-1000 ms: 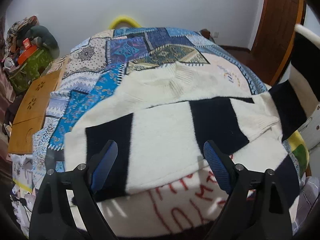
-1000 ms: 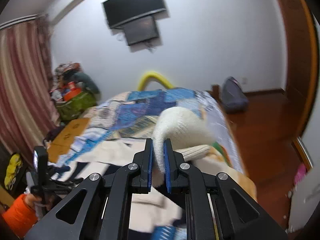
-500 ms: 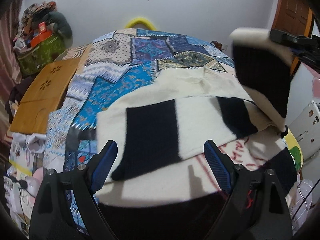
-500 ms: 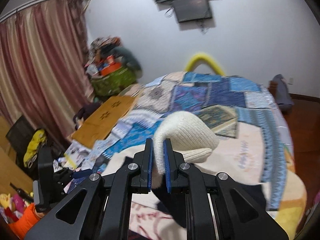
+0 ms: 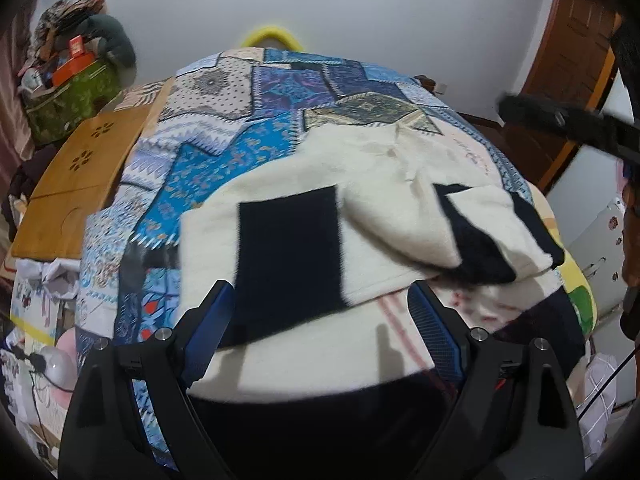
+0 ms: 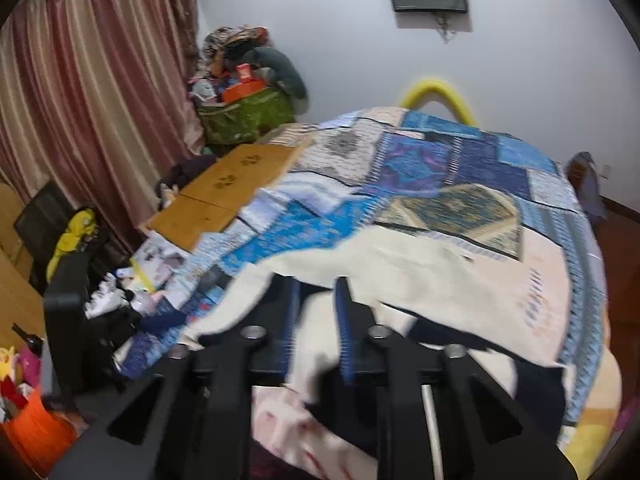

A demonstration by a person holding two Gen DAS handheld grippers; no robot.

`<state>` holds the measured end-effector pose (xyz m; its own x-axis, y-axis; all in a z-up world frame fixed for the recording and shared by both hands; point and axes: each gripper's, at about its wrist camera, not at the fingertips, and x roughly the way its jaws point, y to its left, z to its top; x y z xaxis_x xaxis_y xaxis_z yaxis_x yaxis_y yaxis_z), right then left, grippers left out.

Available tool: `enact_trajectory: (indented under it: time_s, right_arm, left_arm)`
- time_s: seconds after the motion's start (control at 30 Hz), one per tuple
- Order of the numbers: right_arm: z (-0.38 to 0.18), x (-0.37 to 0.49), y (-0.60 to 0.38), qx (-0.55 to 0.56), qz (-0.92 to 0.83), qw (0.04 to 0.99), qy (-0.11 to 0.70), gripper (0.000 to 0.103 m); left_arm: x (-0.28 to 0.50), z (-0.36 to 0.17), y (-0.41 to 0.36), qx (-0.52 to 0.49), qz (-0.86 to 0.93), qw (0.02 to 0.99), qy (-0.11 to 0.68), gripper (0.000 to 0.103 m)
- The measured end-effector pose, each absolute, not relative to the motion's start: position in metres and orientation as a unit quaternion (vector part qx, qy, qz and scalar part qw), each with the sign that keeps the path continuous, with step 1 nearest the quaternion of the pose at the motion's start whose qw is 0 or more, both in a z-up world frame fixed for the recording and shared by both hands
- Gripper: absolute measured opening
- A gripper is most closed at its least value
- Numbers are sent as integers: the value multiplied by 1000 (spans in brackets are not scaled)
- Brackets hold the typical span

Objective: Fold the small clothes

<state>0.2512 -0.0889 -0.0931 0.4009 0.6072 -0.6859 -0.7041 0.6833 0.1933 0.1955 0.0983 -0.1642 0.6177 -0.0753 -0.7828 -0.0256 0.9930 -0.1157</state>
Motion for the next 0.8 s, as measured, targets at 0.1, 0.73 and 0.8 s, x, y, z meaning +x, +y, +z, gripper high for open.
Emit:
enact_trajectory:
  time_s: [0.1, 0.73, 0.8]
  right_arm:
    - [-93, 254, -123, -76, 361, 850, 375, 40]
    - [-151, 258, -316, -31, 228, 864, 448, 55]
    - [-159, 254, -319, -28, 230, 859, 457, 55]
  left_arm:
    - [210, -158, 81, -55, -30, 898, 436, 89]
    - [309, -212, 8, 38, 20, 862, 505, 70]
    - [313, -208, 8, 43, 27, 864, 501, 50]
